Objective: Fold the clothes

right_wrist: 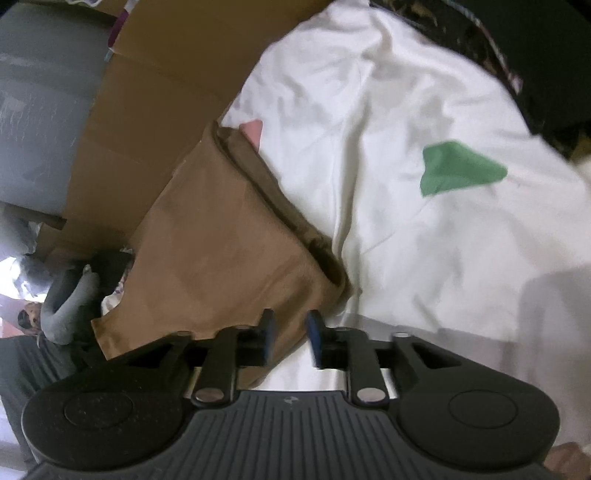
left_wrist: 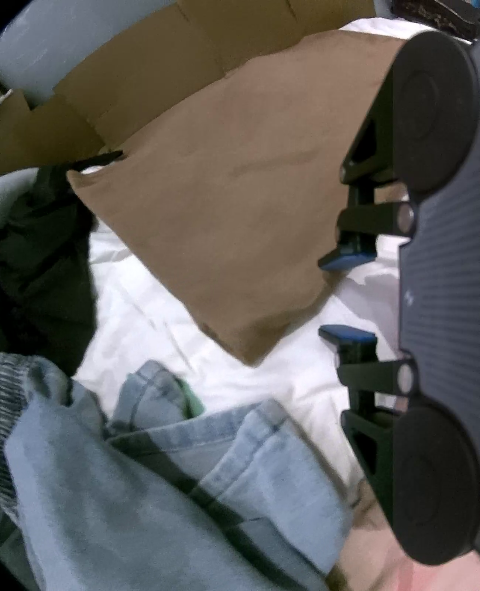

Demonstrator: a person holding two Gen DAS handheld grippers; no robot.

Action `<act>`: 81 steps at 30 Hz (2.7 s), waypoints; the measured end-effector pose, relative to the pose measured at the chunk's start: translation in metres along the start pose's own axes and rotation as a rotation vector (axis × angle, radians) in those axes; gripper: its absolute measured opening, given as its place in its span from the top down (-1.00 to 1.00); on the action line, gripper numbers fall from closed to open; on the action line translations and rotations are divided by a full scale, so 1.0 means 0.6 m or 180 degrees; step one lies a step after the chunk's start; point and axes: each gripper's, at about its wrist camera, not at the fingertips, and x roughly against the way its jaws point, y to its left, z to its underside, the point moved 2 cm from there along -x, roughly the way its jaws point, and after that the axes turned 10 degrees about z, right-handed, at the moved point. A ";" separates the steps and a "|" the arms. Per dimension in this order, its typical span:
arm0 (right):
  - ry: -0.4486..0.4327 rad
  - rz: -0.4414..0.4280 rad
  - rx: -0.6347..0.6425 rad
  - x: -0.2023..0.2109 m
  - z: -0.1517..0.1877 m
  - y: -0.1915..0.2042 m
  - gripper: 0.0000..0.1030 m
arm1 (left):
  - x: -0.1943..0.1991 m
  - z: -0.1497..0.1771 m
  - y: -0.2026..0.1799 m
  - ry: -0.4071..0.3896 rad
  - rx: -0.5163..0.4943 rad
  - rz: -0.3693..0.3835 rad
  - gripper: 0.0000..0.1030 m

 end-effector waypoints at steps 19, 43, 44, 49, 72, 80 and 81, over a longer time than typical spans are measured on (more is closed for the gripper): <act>-0.0179 -0.0078 -0.0507 -0.043 -0.004 -0.032 0.16 | -0.013 -0.003 0.009 0.0044 0.0121 0.0171 0.25; -0.0146 -0.0318 -0.0391 -0.032 -0.007 -0.034 -0.03 | -0.003 -0.004 0.008 -0.0012 0.0038 0.0175 0.26; -0.0122 -0.0336 -0.0444 -0.034 -0.007 -0.035 -0.05 | -0.004 -0.003 0.006 -0.0013 0.0021 0.0175 0.26; -0.0092 -0.0350 -0.0478 -0.051 -0.010 -0.021 -0.16 | -0.007 -0.005 0.005 0.0007 0.0059 0.0196 0.26; -0.0221 -0.0169 -0.0228 -0.018 -0.035 0.024 0.89 | -0.004 0.008 0.037 -0.0136 0.0792 0.0604 0.18; -0.0171 -0.0103 -0.0204 -0.021 -0.028 0.017 0.89 | -0.029 -0.002 0.066 -0.0328 0.1235 0.0849 0.19; -0.0169 -0.0101 -0.0199 -0.021 -0.029 0.017 0.89 | -0.030 -0.002 0.071 -0.0348 0.1288 0.0891 0.19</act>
